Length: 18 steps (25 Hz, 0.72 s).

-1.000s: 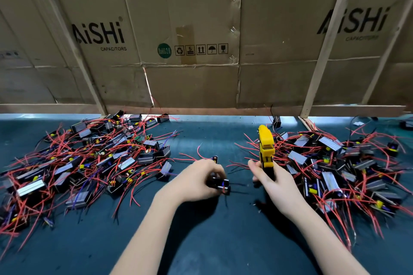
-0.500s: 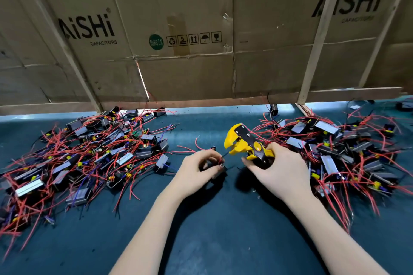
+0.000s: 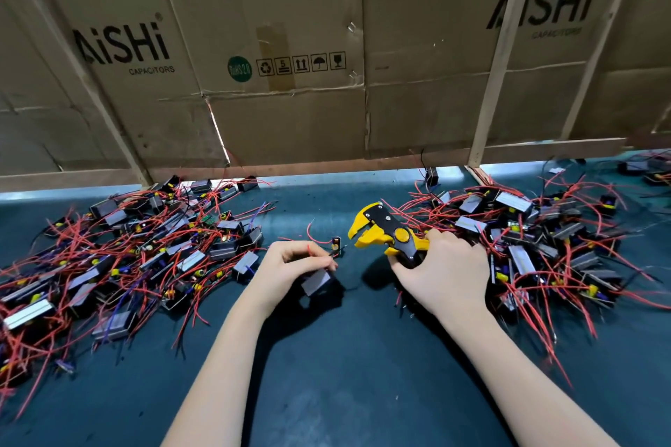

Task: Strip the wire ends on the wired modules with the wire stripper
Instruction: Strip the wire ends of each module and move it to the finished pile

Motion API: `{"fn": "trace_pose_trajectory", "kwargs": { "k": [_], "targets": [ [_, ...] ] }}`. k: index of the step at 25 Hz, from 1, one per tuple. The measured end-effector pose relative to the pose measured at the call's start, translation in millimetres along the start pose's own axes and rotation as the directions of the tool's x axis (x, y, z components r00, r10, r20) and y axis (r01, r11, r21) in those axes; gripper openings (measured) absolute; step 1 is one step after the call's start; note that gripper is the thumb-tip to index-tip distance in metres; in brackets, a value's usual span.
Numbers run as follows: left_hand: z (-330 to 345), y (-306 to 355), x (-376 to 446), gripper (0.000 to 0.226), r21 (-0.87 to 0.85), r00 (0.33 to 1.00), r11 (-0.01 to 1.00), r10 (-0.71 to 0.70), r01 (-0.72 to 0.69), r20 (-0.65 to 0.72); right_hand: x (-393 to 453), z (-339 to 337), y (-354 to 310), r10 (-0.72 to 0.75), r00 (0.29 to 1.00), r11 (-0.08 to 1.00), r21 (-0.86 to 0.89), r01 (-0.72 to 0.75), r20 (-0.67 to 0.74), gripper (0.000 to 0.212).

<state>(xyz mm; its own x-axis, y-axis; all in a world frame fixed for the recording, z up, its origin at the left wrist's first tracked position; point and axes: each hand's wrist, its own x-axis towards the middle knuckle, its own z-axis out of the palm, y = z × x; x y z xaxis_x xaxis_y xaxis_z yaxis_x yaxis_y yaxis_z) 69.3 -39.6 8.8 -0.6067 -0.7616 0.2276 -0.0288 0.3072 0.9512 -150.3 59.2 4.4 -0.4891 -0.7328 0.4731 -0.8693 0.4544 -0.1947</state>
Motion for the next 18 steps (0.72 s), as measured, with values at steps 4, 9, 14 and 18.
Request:
{"fn": "trace_pose_trajectory", "kwargs": {
  "k": [4, 9, 14, 18],
  "targets": [
    [-4, 1, 1, 0.020, -0.162, 0.999, 0.986, 0.027, -0.021, 0.036, -2, 0, -2, -0.023, 1.000, 1.000, -0.015, 0.022, -0.013, 0.059],
    [8, 0, 2, 0.016, -0.068, 0.998, 0.997, -0.018, 0.023, 0.068, -5, -1, -3, -0.062, 0.998, 0.997, -0.044, 0.062, -0.014, 0.060],
    [18, 3, 3, 0.015, -0.014, 0.998, 0.999, -0.048, 0.048, 0.029, -4, -3, -1, -0.078, 0.997, 0.996, -0.039, 0.077, -0.004, 0.059],
    [14, 3, 3, 0.016, -0.048, 0.998, 0.998, -0.030, 0.027, -0.061, -3, -4, 0, -0.089, 0.996, 0.995, -0.054, 0.089, 0.002, 0.058]
  ]
}}
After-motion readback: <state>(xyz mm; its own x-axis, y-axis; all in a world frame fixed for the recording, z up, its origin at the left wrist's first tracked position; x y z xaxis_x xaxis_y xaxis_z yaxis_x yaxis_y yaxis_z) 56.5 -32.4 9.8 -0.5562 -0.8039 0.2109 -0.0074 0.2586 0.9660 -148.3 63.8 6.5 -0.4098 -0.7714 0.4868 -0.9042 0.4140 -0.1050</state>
